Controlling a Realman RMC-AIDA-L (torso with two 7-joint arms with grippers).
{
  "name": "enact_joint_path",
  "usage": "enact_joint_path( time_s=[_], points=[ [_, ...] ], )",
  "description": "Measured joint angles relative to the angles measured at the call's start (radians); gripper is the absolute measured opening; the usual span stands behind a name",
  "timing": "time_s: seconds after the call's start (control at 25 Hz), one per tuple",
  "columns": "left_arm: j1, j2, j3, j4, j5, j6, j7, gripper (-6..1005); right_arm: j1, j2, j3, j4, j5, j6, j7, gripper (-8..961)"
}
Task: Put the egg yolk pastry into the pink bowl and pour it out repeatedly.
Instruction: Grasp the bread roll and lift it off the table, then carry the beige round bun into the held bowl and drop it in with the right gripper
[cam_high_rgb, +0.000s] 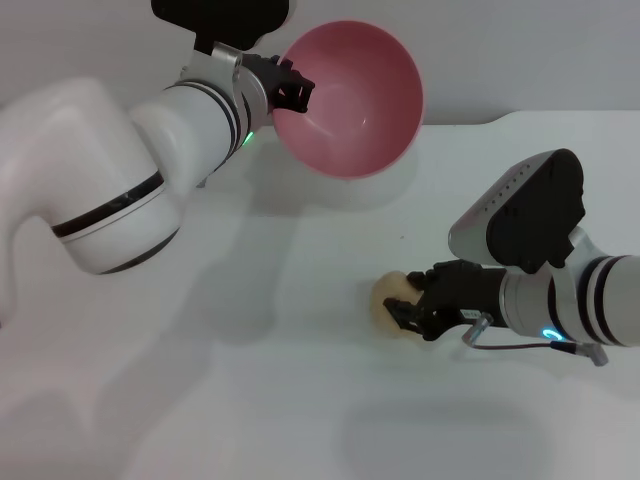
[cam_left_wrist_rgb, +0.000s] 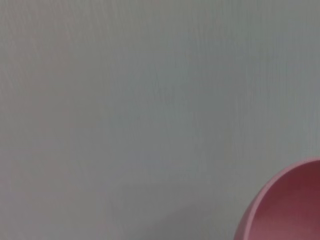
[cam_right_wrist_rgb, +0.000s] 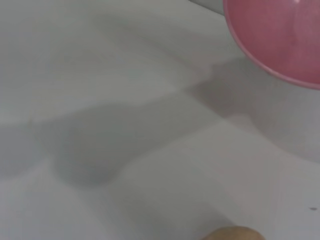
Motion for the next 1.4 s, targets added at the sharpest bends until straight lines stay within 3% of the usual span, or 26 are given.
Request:
enact_joint_path(
  time_s=[0.2, 0.4, 0.72, 1.04, 1.4],
  points=[
    [0.003, 0.001, 0.002, 0.005, 0.000, 0.000, 0.000, -1, 0.000, -0.001, -0.003, -0.004, -0.002, -0.008, 0.000, 458],
    [0.005, 0.001, 0.002, 0.006, 0.000, 0.001, 0.000, 0, -0.006, -0.002, -0.007, 0.007, -0.008, -0.008, 0.000, 274],
    [0.008, 0.001, 0.004, 0.001, 0.000, 0.002, 0.000, 0, -0.084, 0.000, -0.059, 0.159, -0.097, -0.024, -0.002, 154],
    [0.009, 0.001, 0.011, -0.010, -0.003, 0.003, 0.000, 0, -0.204, 0.001, -0.112, 0.397, -0.261, -0.080, 0.009, 124],
    [0.017, 0.001, 0.073, 0.007, -0.010, -0.043, 0.001, -1, -0.224, 0.001, -0.096, 0.476, -0.358, -0.145, 0.017, 71]
  ],
)
